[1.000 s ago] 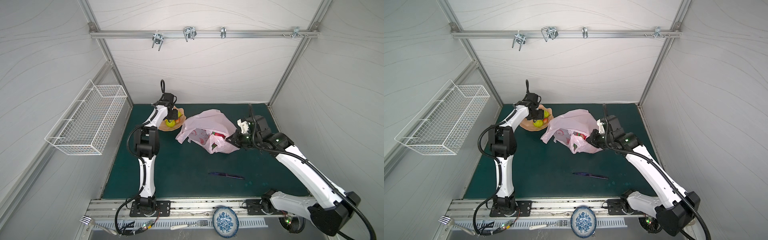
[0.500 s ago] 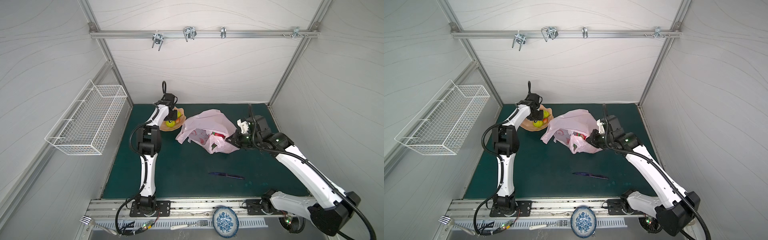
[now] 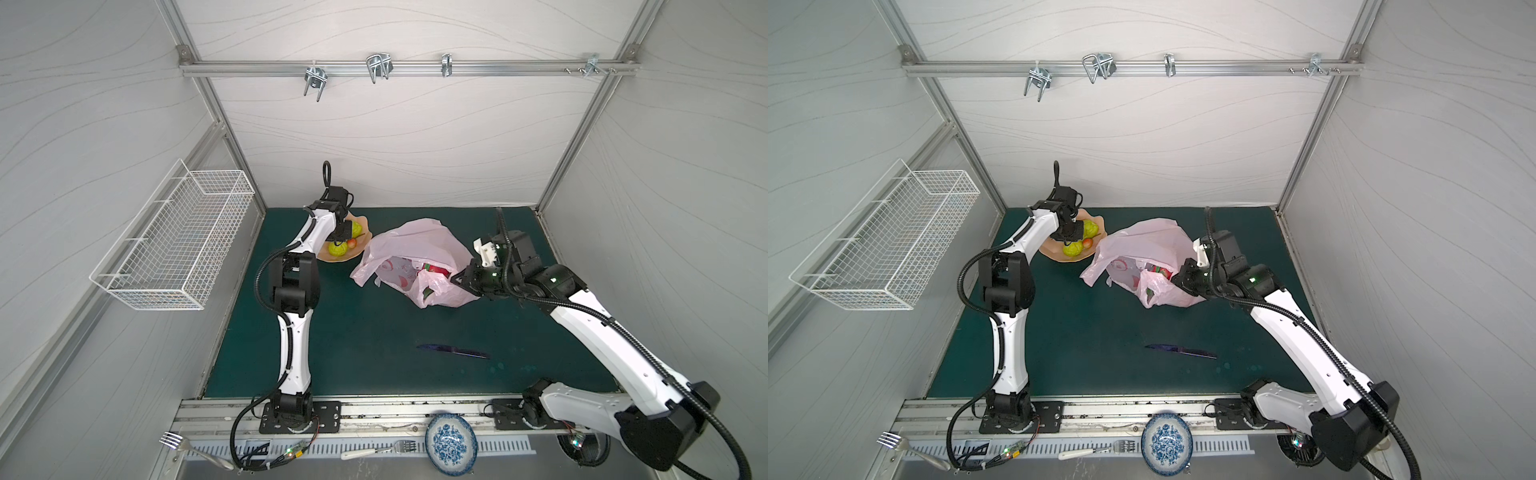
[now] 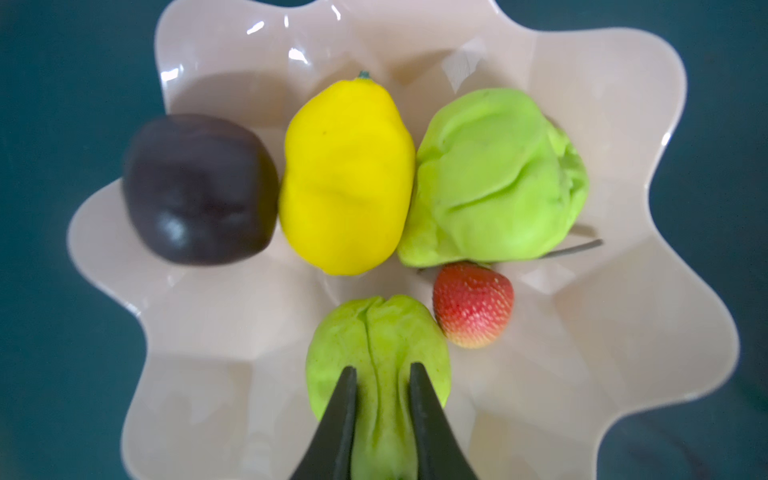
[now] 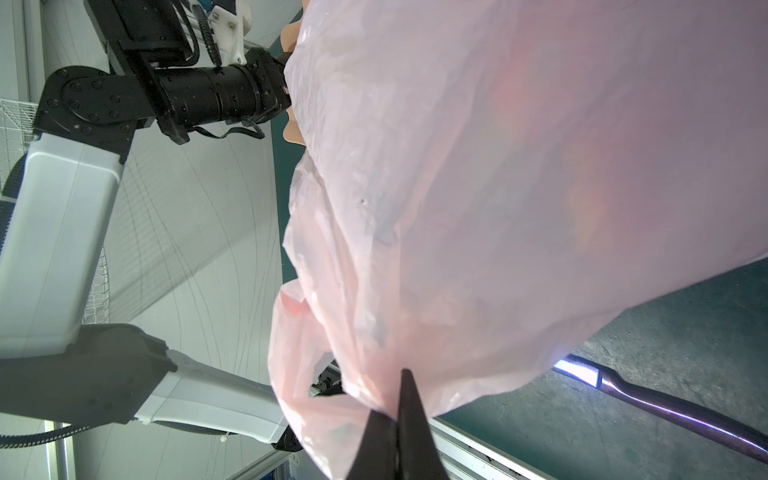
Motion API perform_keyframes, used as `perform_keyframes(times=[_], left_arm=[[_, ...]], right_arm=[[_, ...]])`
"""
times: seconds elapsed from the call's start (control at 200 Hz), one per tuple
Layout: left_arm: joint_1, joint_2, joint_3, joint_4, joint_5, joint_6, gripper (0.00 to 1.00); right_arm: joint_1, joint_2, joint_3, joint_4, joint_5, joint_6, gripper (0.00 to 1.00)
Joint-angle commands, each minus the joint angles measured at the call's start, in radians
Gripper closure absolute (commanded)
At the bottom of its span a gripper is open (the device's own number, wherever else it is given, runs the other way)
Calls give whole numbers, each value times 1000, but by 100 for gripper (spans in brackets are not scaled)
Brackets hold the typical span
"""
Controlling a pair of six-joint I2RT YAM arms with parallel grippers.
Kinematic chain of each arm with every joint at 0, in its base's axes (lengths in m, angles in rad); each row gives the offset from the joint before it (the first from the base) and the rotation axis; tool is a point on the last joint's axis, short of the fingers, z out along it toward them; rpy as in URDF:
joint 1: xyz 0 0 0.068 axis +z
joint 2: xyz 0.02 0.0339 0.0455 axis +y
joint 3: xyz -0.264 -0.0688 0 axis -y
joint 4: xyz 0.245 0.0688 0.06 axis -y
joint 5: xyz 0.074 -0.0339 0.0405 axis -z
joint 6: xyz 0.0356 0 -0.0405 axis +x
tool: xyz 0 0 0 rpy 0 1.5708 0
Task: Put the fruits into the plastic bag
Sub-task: 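Lower the left gripper onto the green pear and close on it, then lift the green pear with the left gripper and carry it to the bag opening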
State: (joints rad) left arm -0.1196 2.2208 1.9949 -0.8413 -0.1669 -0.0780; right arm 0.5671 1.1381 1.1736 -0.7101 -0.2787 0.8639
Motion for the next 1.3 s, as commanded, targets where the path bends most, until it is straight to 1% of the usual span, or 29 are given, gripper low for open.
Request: perform_keyframes(times=[0.0,0.09,0.125,0.165,0.3,0.515,0.67,0.77,0.86,0.975,1.065,1.135,1.296], left_arm=[[4,-104,-18,3,-29,8,95],[6,-167,-47,8,-28,-9,96],[10,-194,-60,11,-16,-24,99],[13,-227,-73,13,15,-42,100],[17,-361,-145,36,109,-90,100],[17,-603,-374,80,265,-163,100],[-3,-776,-576,118,294,-201,100],[-66,-888,-725,171,270,-203,100],[-159,-976,-836,229,239,-218,100],[-277,-1053,-946,331,218,-274,100],[-344,-1070,-995,417,199,-340,100],[-371,-1062,-1021,483,193,-408,100],[-417,-1009,-1014,580,116,-514,100]], right_arm=[[-9,-5,14,10,-2,-9,100],[-12,-5,15,12,-2,-8,100],[-12,-5,15,14,-5,-8,100],[-12,-3,15,15,-5,-9,100],[-14,0,13,22,-11,-11,100],[-16,4,11,38,-20,-10,100],[-21,9,10,49,-33,-11,100],[-23,11,8,54,-43,-12,100],[-27,10,6,53,-48,-15,100],[-29,7,0,51,-53,-16,100],[-29,1,-5,47,-54,-15,100],[-29,-4,-8,45,-53,-16,100],[-28,-13,-13,43,-47,-11,100]])
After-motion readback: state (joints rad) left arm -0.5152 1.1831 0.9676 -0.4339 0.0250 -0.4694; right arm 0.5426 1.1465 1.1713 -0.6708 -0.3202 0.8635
